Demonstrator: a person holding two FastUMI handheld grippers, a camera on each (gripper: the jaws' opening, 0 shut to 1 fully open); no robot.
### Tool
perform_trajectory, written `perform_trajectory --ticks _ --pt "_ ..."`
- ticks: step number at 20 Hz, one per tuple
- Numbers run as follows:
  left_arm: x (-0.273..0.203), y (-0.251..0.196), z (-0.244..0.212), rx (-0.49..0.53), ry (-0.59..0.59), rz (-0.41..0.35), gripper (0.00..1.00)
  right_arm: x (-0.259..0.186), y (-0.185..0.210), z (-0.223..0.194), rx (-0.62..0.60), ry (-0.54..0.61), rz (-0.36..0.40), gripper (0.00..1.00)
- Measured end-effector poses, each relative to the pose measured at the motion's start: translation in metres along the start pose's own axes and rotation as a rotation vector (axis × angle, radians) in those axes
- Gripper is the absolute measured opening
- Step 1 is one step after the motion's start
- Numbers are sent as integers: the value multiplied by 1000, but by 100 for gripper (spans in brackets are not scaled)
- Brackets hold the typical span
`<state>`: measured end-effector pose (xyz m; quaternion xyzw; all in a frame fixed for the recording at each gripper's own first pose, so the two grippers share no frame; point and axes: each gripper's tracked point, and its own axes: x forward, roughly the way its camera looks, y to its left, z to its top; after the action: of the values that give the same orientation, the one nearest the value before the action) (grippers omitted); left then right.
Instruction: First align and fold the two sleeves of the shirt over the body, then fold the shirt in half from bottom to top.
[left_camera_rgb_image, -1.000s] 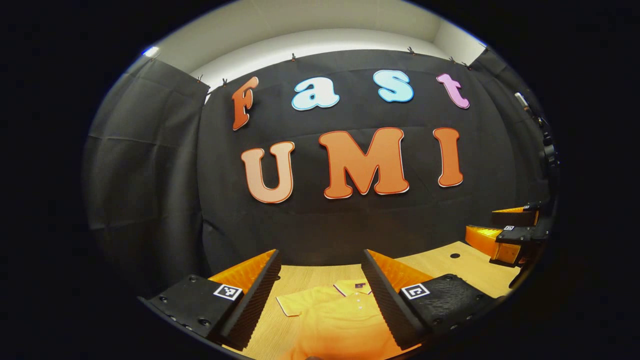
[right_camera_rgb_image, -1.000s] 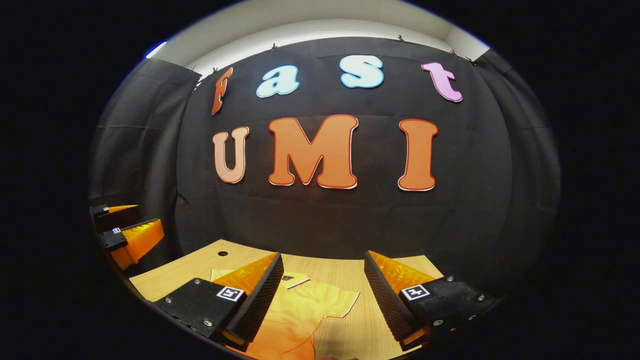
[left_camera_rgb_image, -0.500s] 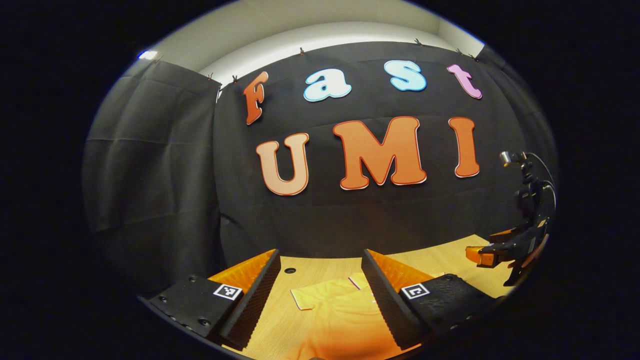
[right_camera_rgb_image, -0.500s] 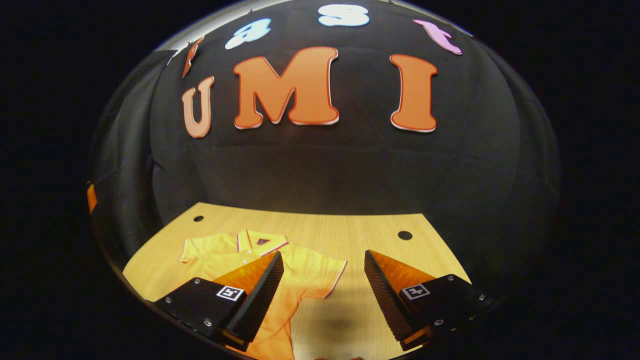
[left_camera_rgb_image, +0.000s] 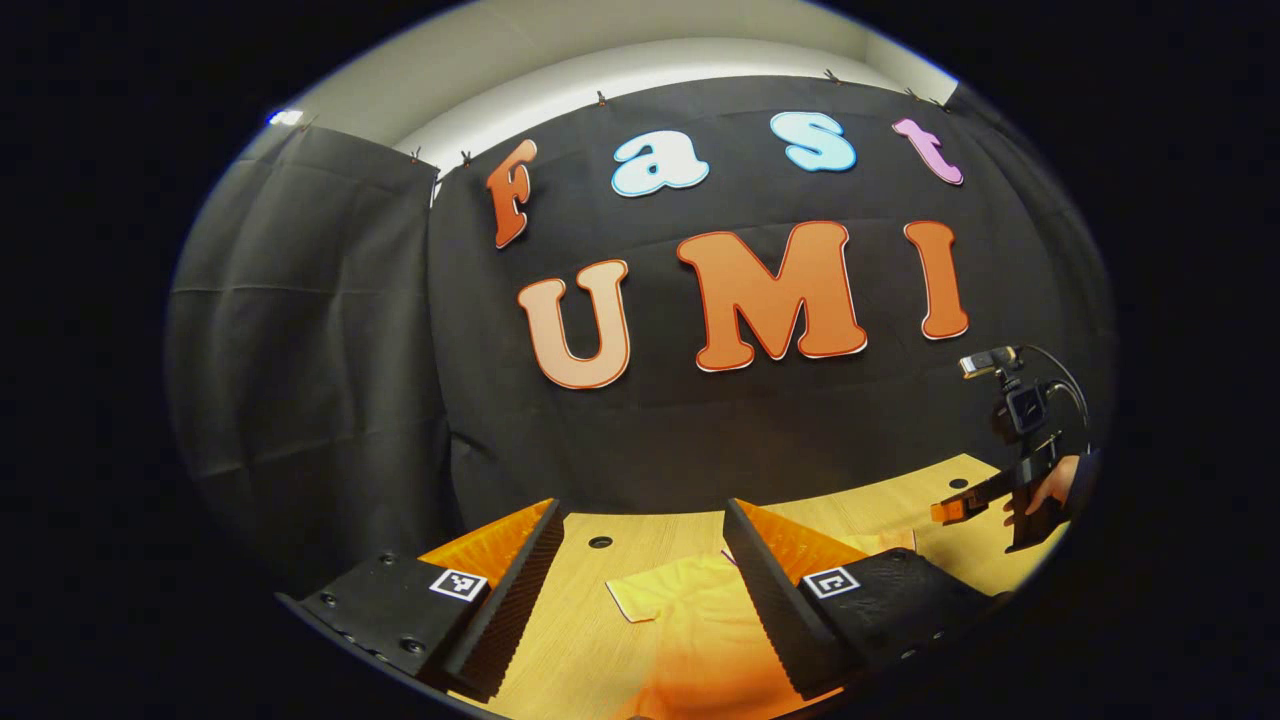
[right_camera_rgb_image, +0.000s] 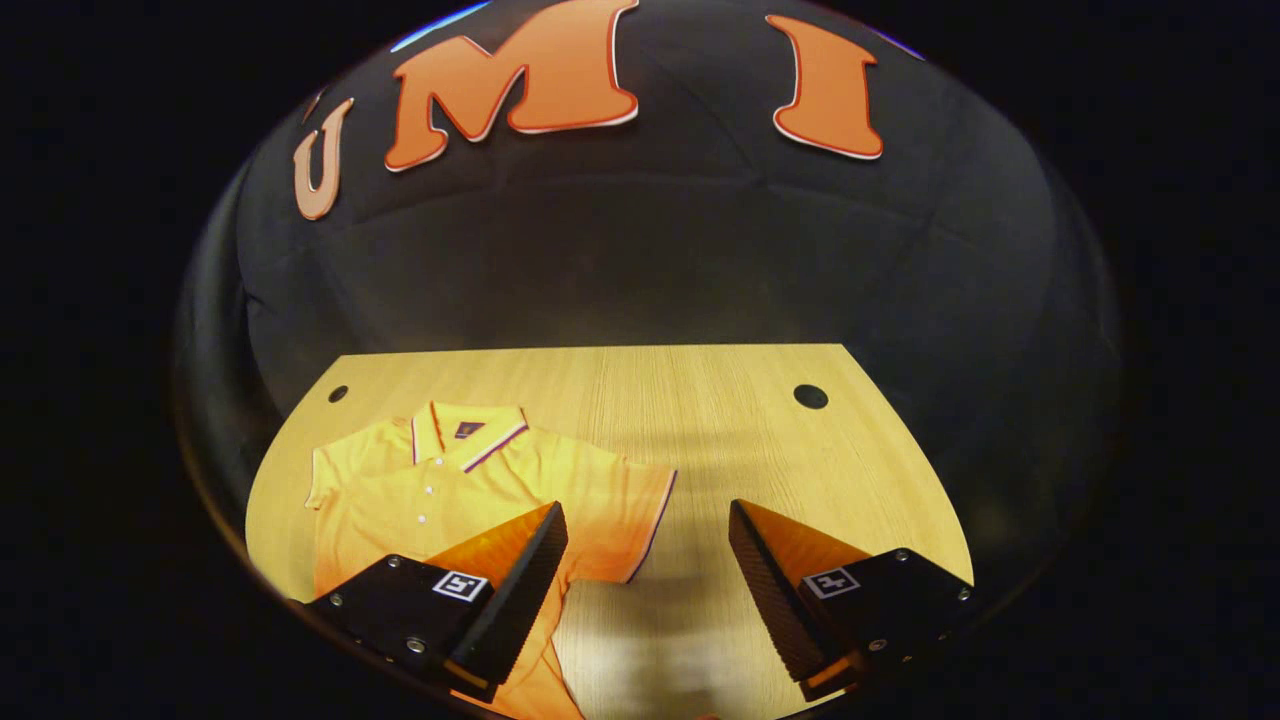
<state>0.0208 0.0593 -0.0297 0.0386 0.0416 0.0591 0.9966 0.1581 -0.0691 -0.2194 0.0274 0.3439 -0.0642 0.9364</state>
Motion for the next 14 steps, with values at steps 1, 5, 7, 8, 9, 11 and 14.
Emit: perform_trajectory --ticks 1,5,7,8,9,11,14 --pt "6 6 0 2 -1 -8 99 5 1 -4 13 39 0 98" --pt "28 17 -17 -24 42 -51 99 32 6 -24 27 224 14 98" --pt "33 25 -21 -39 54 -57 99 46 0 -26 20 259 -16 98" --pt "36 30 -25 -41 61 -50 99 51 -1 -27 17 276 -22 98" --pt "37 36 -27 -43 67 -40 99 56 0 -30 19 300 -23 98" --pt "38 48 -31 -49 78 -12 99 65 -1 -37 28 354 -26 98" --pt "41 58 -44 -66 110 25 99 84 0 -49 26 418 -35 95"
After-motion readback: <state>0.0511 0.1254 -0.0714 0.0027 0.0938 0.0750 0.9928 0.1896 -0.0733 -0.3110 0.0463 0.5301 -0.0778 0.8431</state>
